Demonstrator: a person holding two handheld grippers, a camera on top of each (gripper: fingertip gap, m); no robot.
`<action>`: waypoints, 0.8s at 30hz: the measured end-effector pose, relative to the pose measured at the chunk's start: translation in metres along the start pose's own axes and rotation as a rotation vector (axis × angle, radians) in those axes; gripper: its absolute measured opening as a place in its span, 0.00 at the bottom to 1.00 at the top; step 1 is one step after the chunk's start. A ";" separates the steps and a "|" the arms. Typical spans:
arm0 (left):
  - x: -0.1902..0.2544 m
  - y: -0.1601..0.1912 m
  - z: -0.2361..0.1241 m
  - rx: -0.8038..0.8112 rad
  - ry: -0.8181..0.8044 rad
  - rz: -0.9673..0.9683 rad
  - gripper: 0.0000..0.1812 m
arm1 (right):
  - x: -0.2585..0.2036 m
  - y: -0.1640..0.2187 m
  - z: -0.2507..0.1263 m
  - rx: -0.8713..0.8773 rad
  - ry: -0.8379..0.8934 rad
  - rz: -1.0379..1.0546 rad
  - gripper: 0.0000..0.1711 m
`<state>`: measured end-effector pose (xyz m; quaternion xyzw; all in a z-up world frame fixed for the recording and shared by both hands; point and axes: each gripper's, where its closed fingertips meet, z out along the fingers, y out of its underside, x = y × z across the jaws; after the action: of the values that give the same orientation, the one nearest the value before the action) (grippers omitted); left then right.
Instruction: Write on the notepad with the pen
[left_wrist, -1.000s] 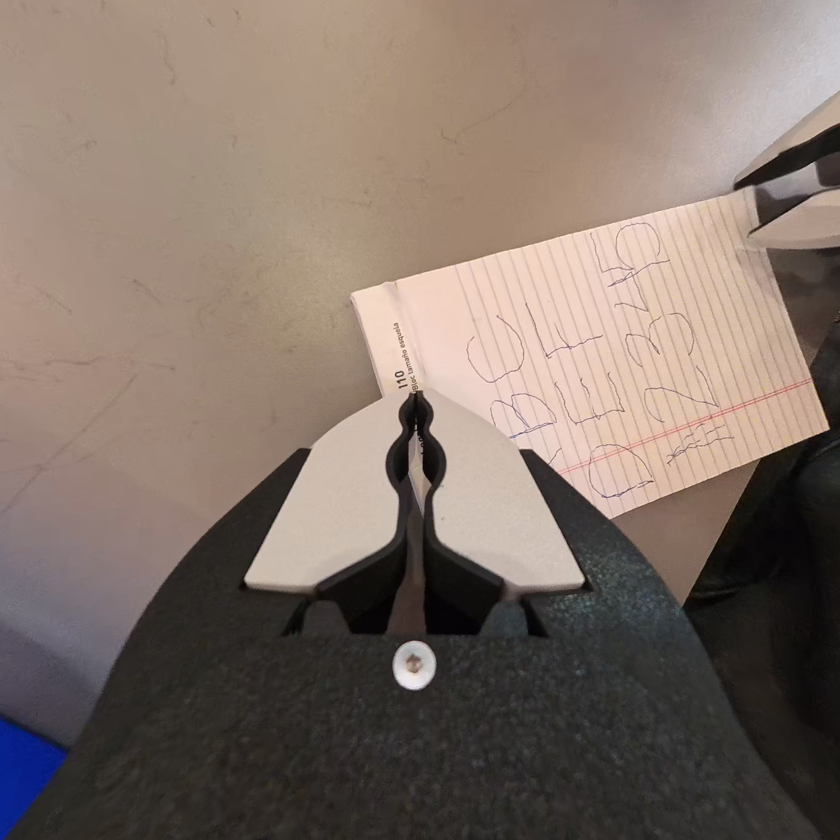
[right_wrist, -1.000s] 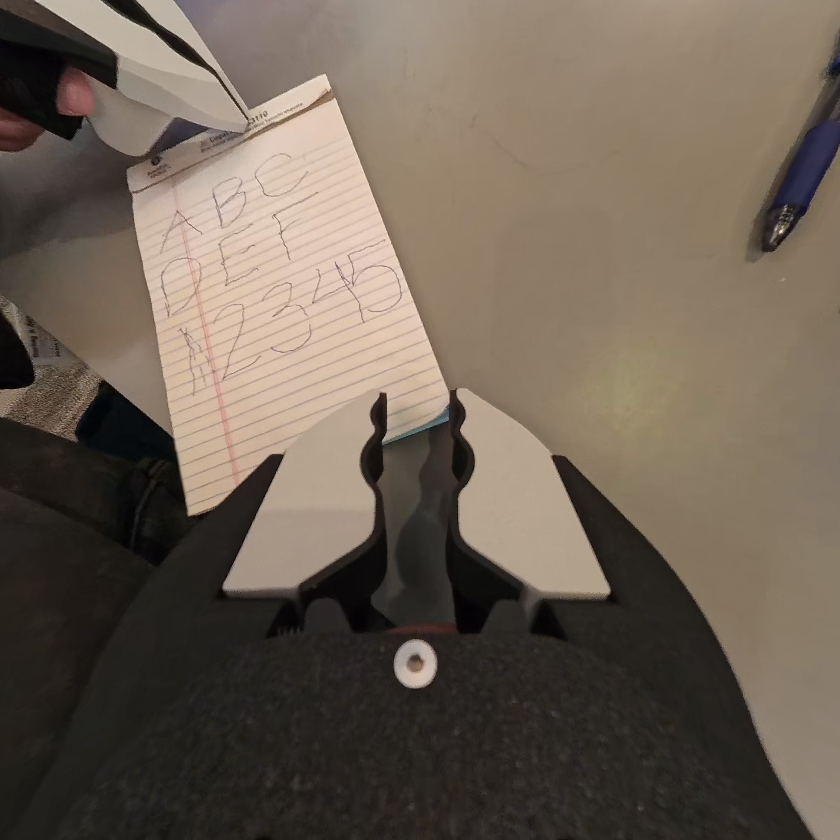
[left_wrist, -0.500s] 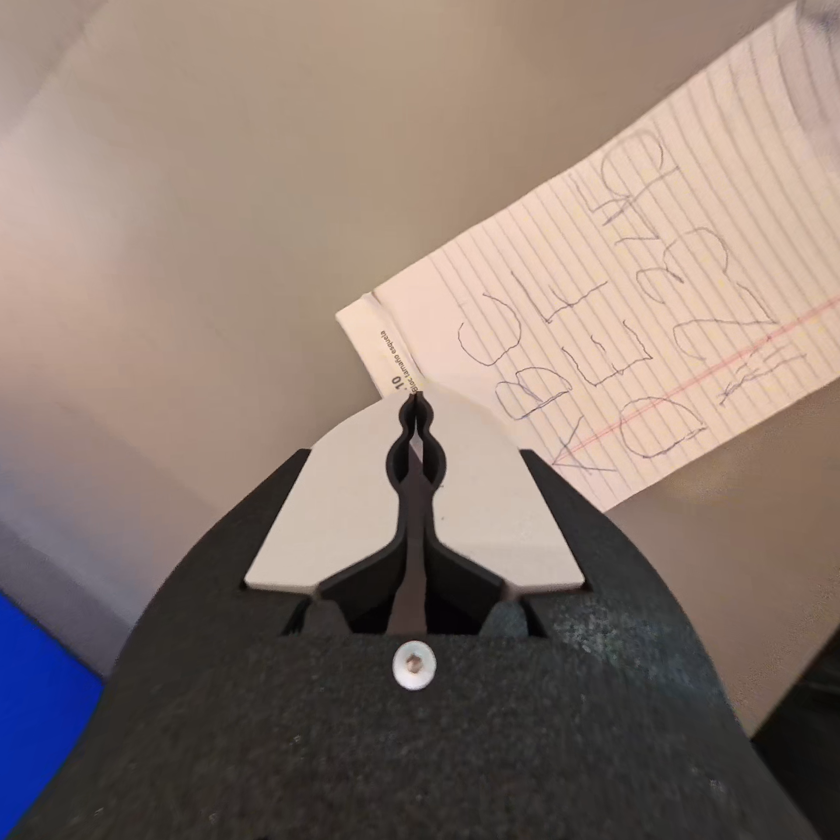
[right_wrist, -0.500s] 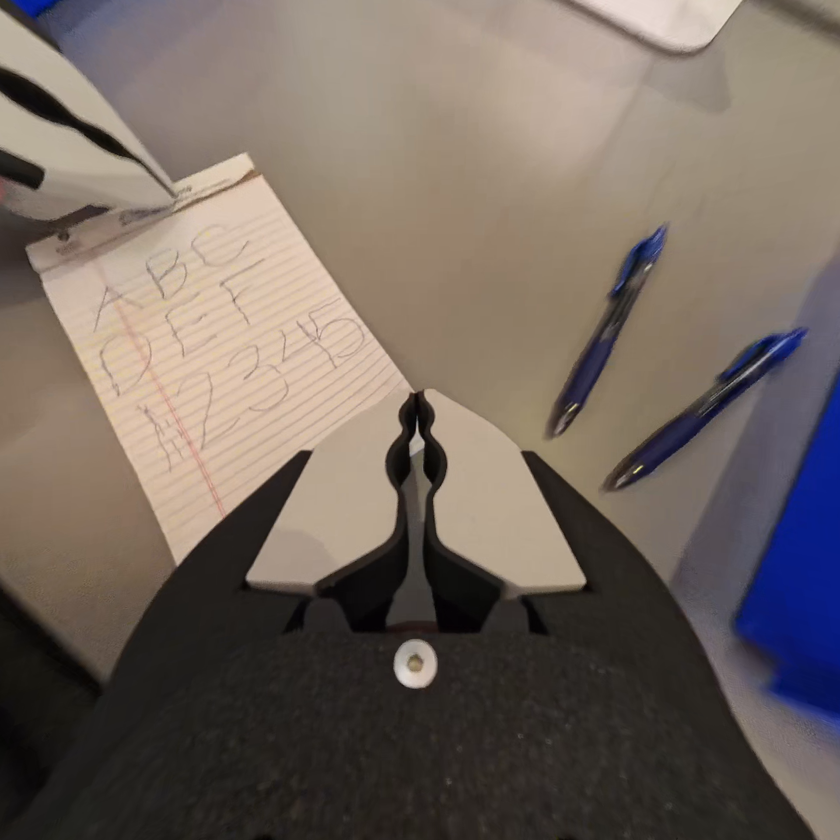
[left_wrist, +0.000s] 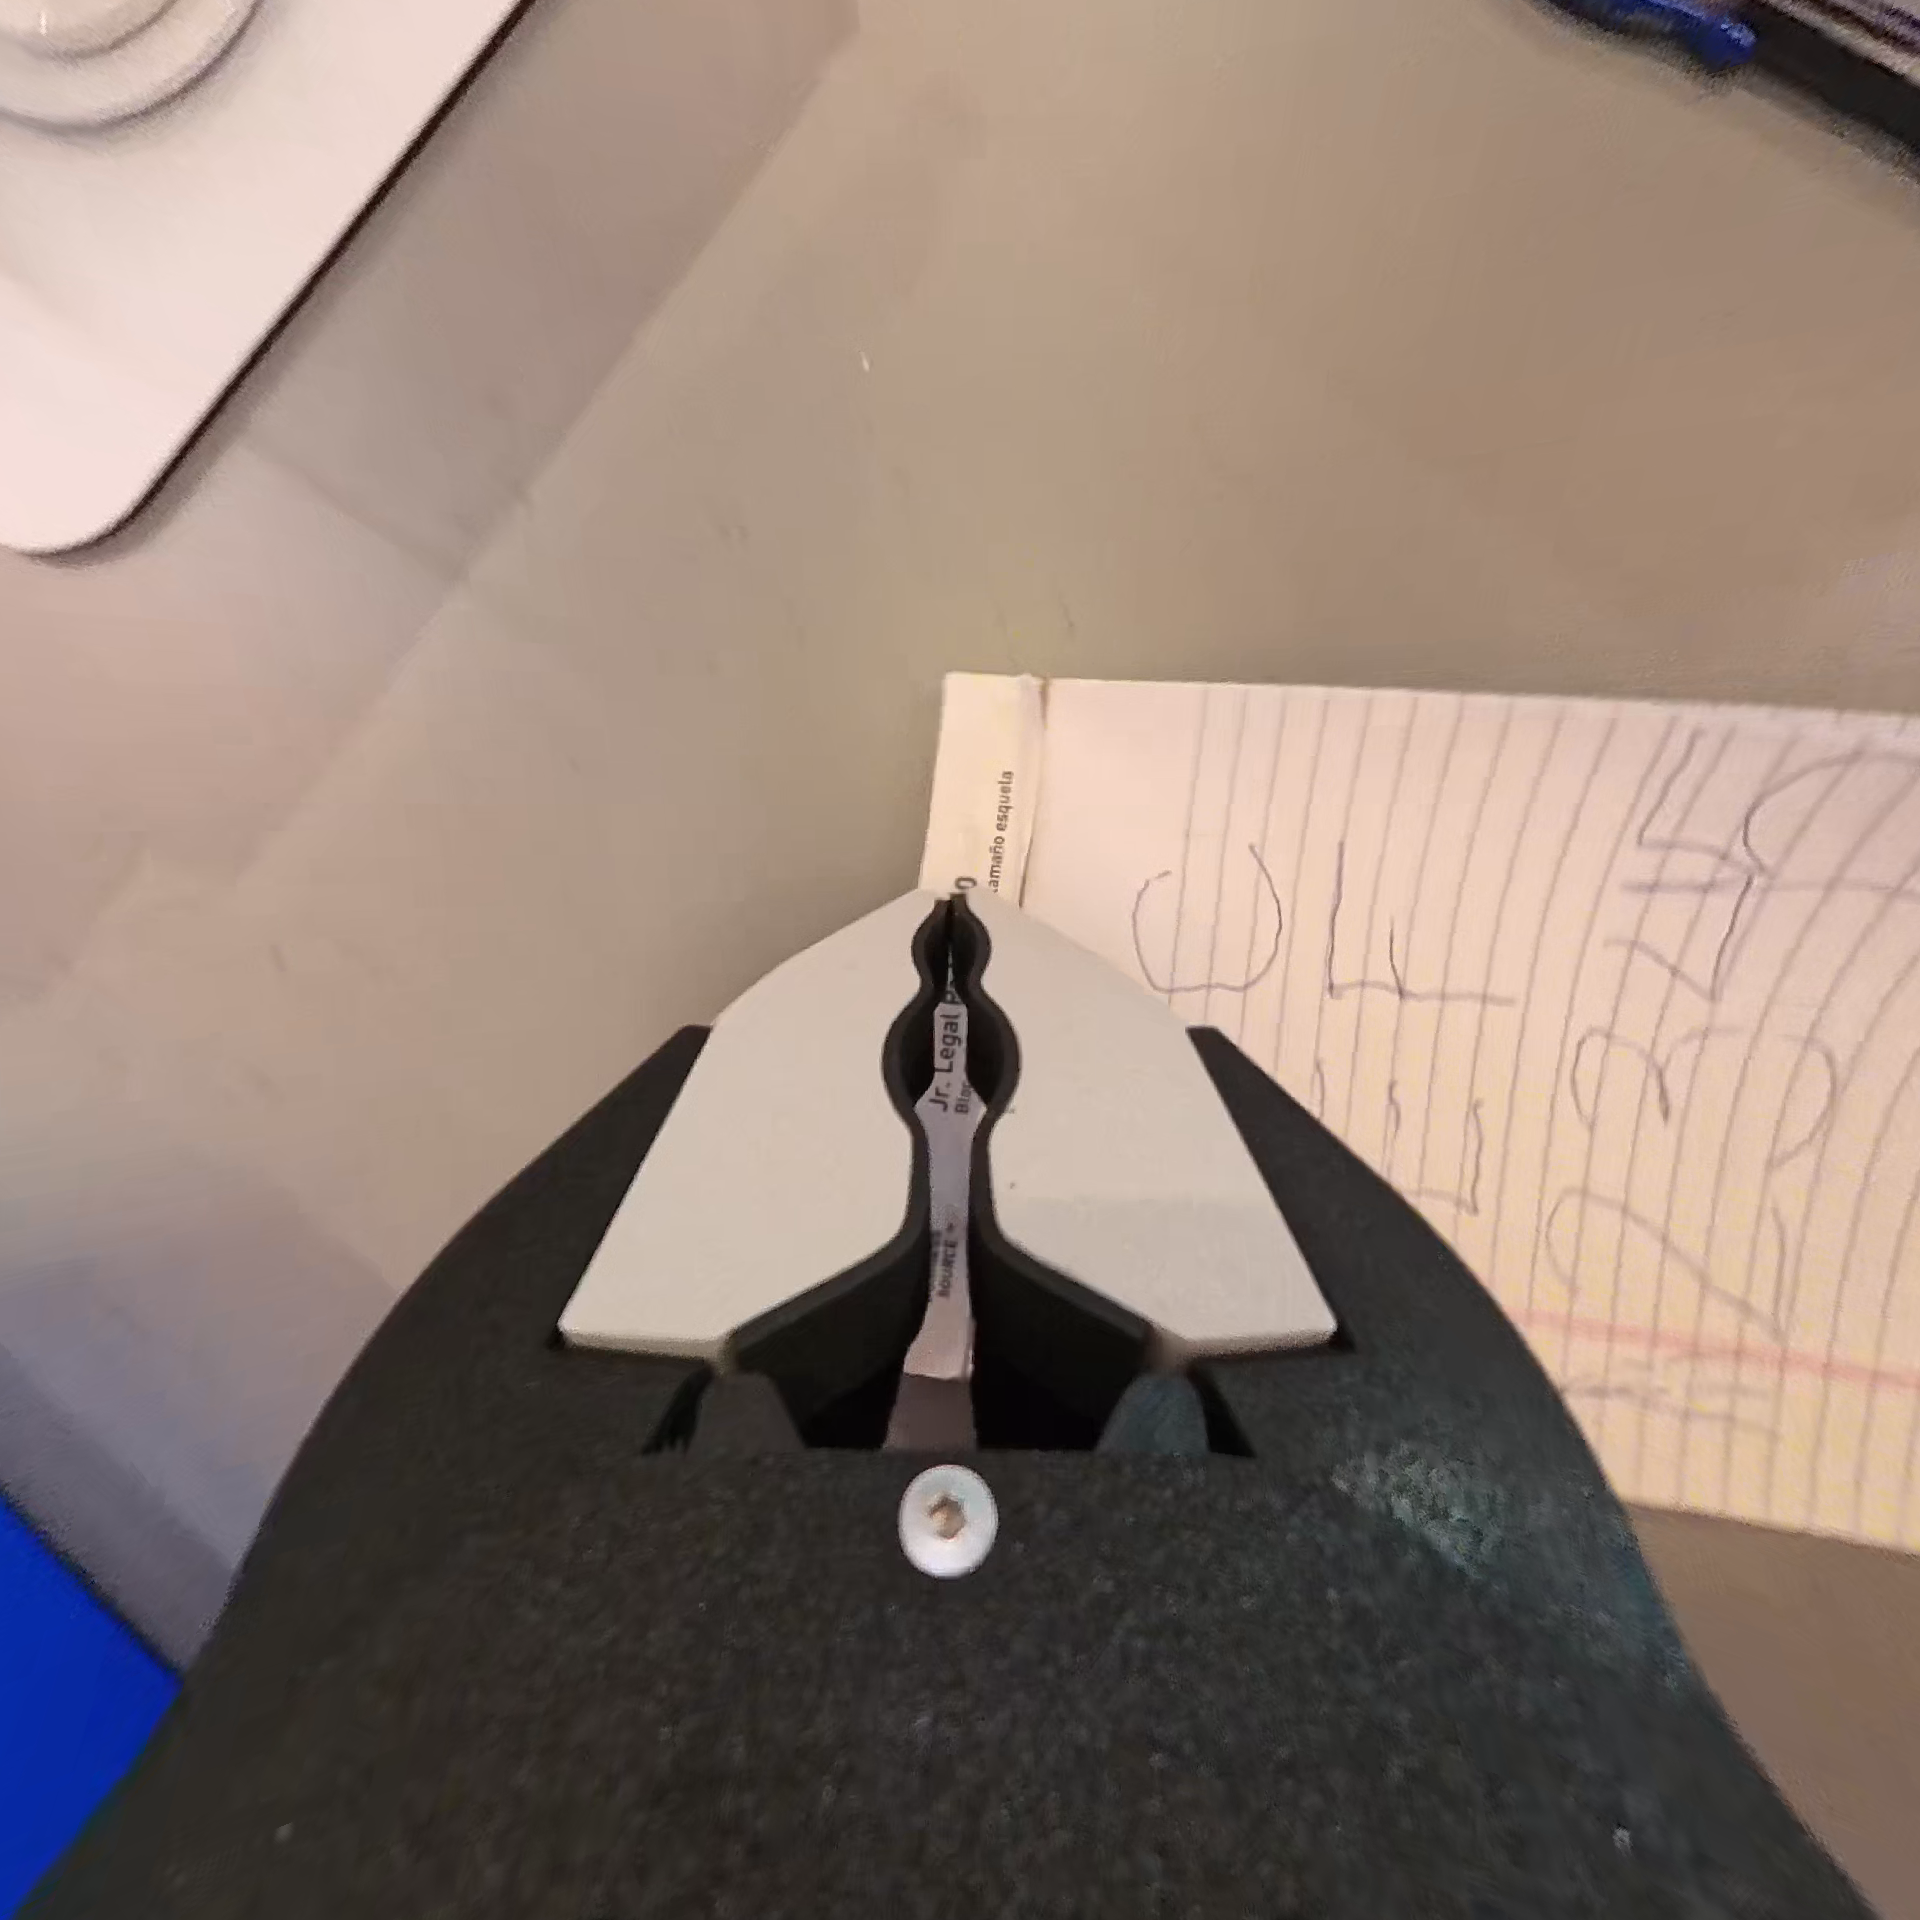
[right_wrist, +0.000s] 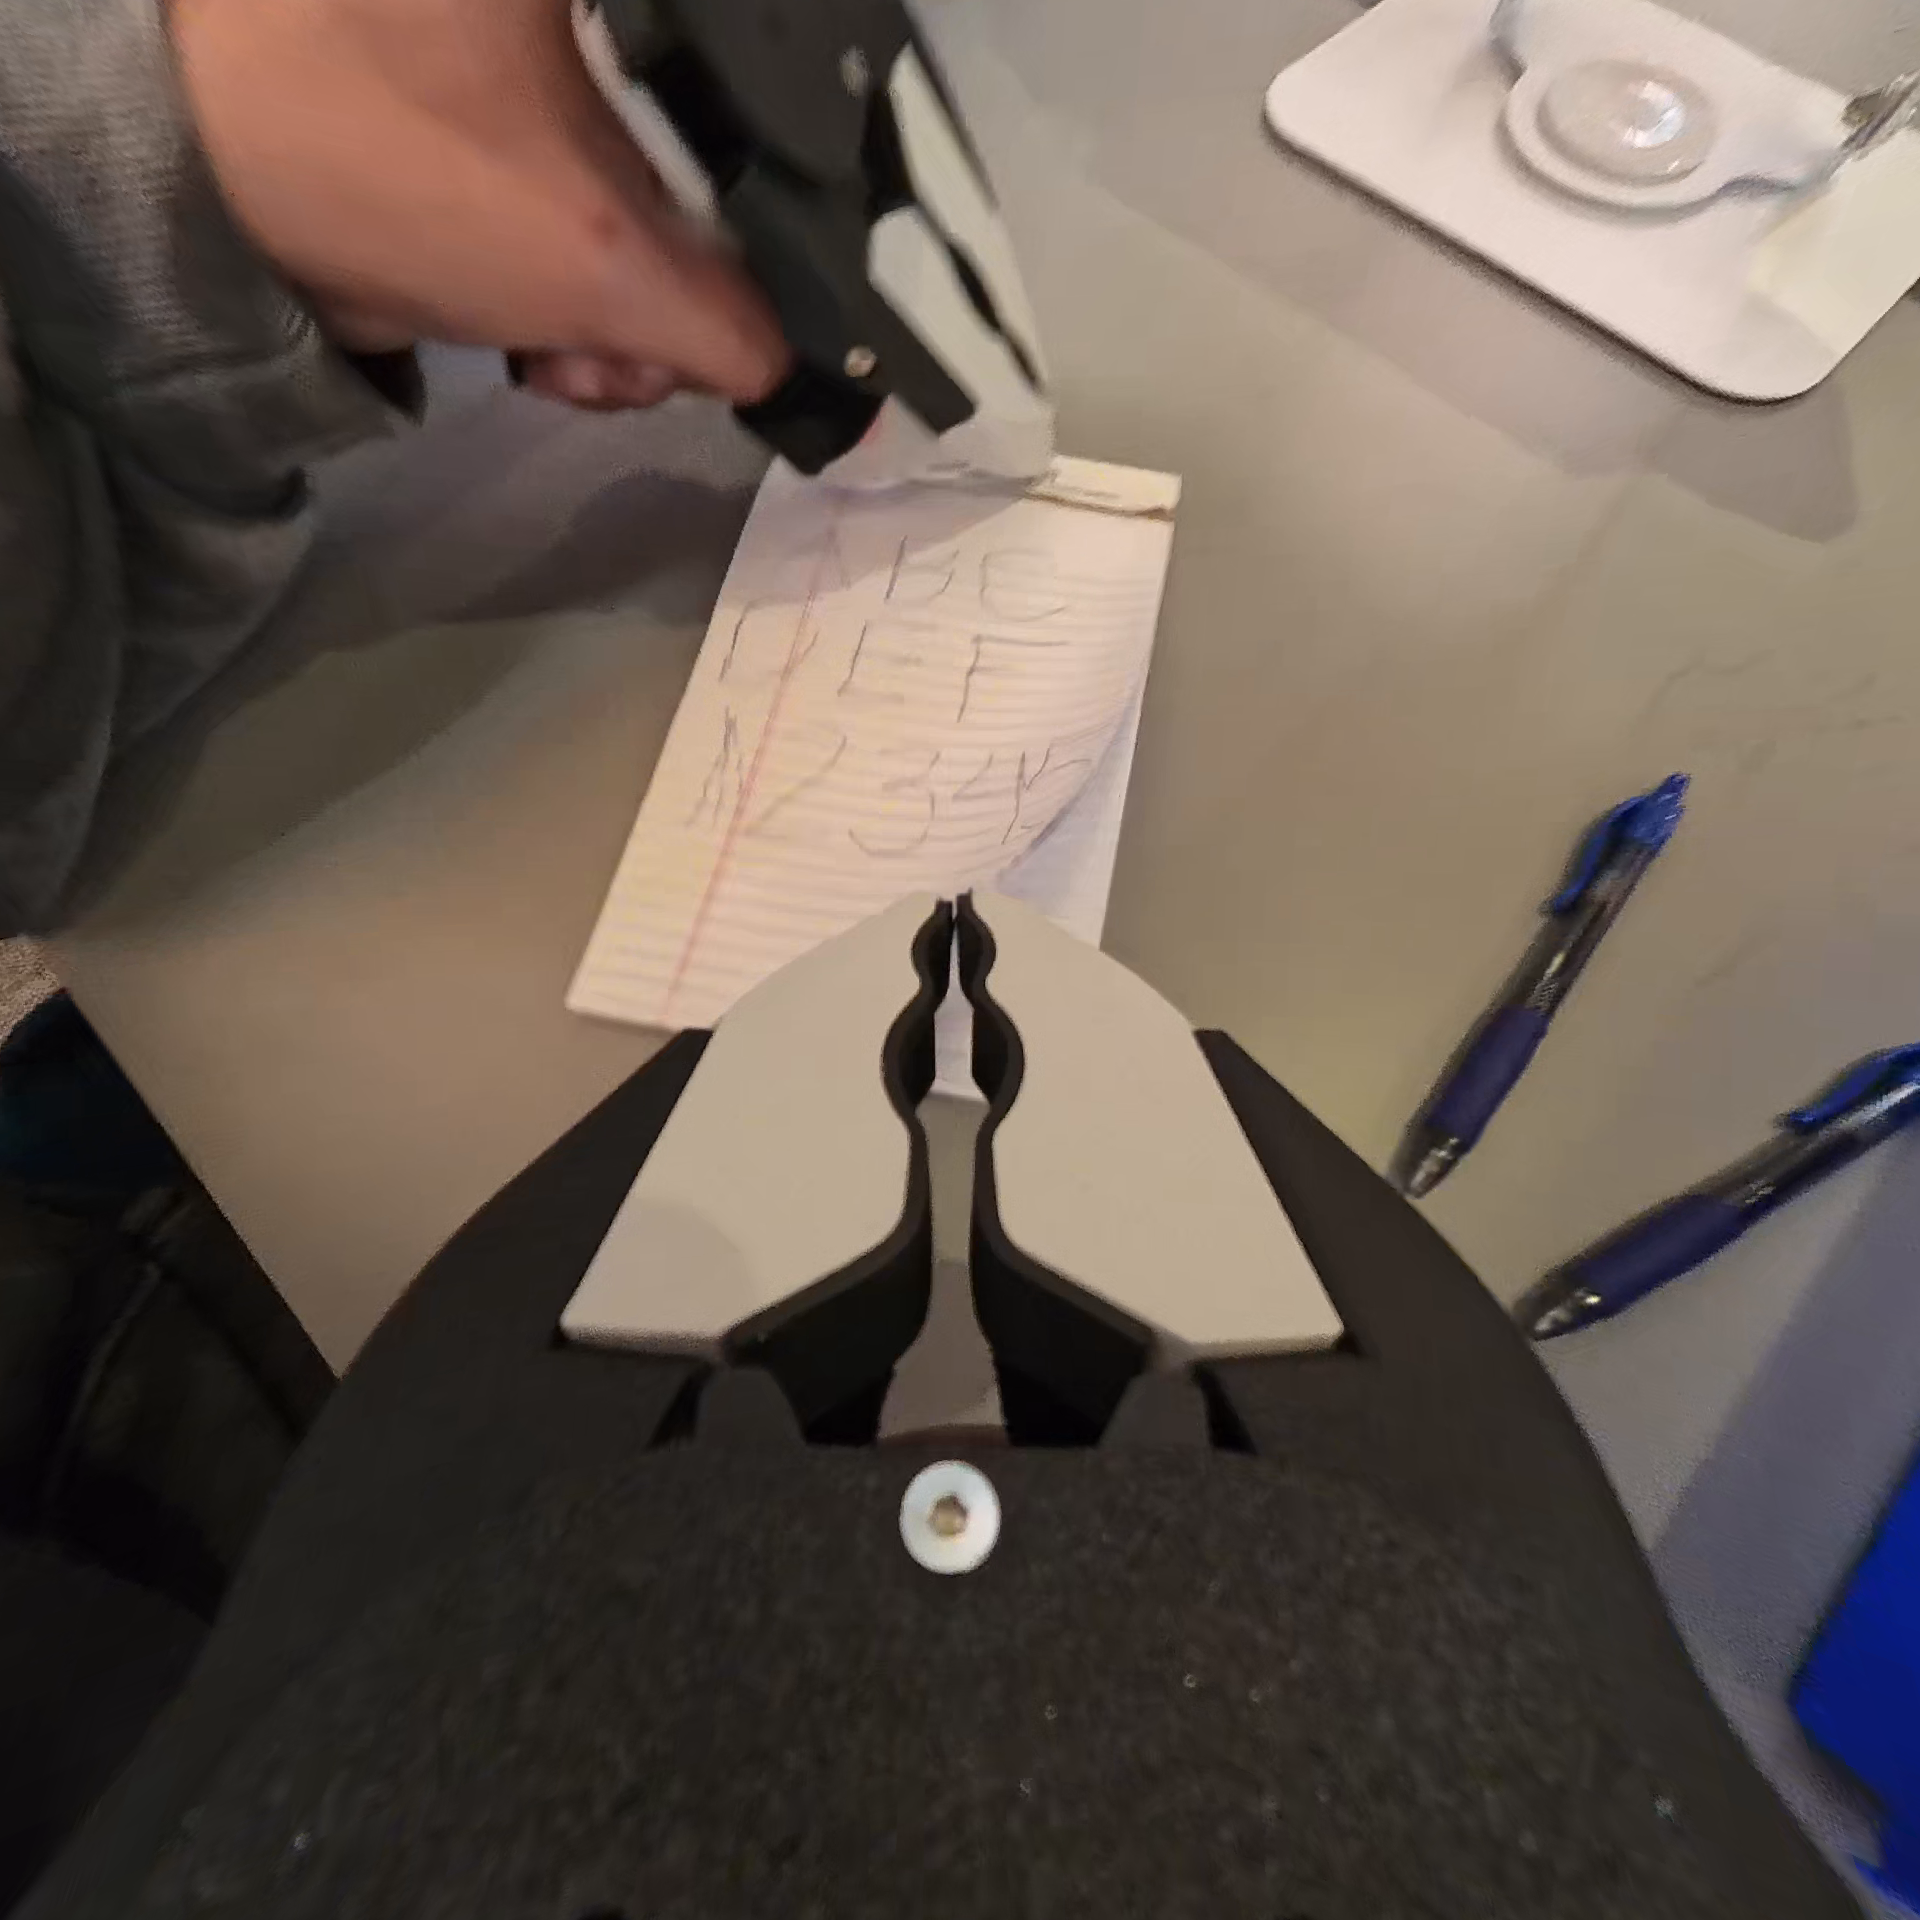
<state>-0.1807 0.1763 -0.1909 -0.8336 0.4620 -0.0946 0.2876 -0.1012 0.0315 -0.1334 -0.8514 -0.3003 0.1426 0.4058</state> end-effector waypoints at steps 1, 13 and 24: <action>-0.002 -0.004 0.003 -0.004 0.006 0.014 0.00 | -0.002 0.005 0.003 -0.016 -0.003 0.003 0.01; -0.018 -0.019 -0.012 0.066 0.002 0.040 0.00 | -0.004 0.047 -0.011 -0.101 0.050 -0.030 0.20; 0.067 0.058 -0.091 0.133 0.177 -0.188 0.34 | -0.003 0.052 -0.020 -0.012 0.094 -0.048 0.19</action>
<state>-0.2231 0.0615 -0.1568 -0.8408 0.3980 -0.2246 0.2901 -0.0733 -0.0085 -0.1615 -0.8521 -0.3021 0.0910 0.4177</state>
